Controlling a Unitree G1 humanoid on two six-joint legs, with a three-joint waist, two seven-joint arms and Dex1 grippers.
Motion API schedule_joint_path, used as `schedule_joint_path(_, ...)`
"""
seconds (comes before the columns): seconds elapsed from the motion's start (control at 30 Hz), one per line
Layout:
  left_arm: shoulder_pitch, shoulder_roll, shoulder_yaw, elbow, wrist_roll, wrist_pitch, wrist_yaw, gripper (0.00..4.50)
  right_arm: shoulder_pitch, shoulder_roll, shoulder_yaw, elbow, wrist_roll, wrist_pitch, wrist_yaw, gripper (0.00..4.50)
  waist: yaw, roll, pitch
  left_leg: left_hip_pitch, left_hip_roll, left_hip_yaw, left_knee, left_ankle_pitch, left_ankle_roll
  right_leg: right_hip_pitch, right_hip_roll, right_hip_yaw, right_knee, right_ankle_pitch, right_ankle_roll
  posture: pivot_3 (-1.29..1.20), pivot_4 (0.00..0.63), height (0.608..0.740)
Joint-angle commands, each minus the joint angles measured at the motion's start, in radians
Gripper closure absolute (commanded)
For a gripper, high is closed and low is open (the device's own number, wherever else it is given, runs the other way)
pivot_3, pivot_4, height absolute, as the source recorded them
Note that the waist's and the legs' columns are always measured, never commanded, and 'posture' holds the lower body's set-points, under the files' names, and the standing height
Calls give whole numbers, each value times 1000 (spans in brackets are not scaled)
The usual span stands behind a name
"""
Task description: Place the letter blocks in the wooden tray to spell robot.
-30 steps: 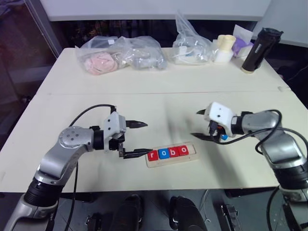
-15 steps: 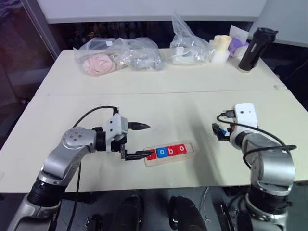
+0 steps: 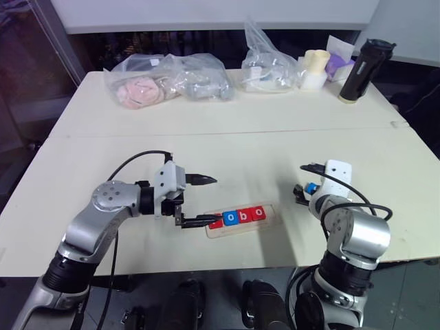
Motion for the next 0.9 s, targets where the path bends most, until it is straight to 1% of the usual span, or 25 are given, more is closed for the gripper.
schedule_joint_path(0.03,-2,13,27,-36,-8,5,11,0,-8,17,-39,24,18,-44,-25,51,-2,0,0,0,0,0,0,0,0,0,0,0,0,0,0,0,150,740)
schedule_joint_path(0.17,7,19,35,-44,-14,10,17,0,-12,26,-63,40,36,-54,-36,51,-3,0,0,1,0,0,0,0,0,1,0,0,0,0,0,0,150,740)
schedule_joint_path(0.2,9,22,35,-44,-13,8,15,0,-14,27,-68,43,40,-55,-39,279,-4,0,0,1,0,0,0,0,0,1,0,0,0,0,0,0,150,740)
schedule_joint_path(0.27,7,27,38,-41,-13,6,13,0,-23,37,-83,44,49,-40,-44,905,-7,0,0,2,0,0,0,0,0,2,0,1,0,0,0,0,150,740)
schedule_joint_path(0.3,5,29,38,-38,-13,4,11,0,-23,33,-80,42,51,-35,-44,1329,-9,0,0,2,0,0,0,0,0,2,0,1,0,0,0,0,150,740)
schedule_joint_path(0.37,1,31,38,-34,-13,2,10,0,-18,22,-69,33,55,-28,-42,2422,-14,0,0,2,0,0,0,0,0,1,0,1,0,0,0,0,150,740)
schedule_joint_path(0.43,-3,32,37,-27,-12,-1,7,0,-6,-1,-45,21,56,-20,-37,3357,-18,0,0,2,1,0,-1,0,0,1,0,1,0,0,0,0,150,740)
schedule_joint_path(0.6,-7,30,34,-19,-10,-5,1,0,45,-88,59,-39,76,12,-2,3346,-16,0,0,2,1,0,-2,0,0,0,1,1,0,-1,-1,0,150,740)
schedule_joint_path(0.7,-11,28,30,-10,-7,-10,-6,0,124,-208,168,-176,124,62,67,3346,-13,0,0,1,1,0,-2,0,0,0,1,1,-1,-1,0,0,150,740)
schedule_joint_path(0.77,-11,28,29,-7,-6,-13,-8,0,159,-243,186,-243,158,109,102,3346,-14,0,0,-1,1,0,-2,0,0,-1,0,1,-2,-1,0,0,150,740)
schedule_joint_path(0.9,-8,28,29,-7,-7,-14,-12,0,227,-256,176,-332,194,146,136,3346,-14,0,0,-1,1,0,-2,0,0,-1,0,2,-2,-1,0,0,150,740)
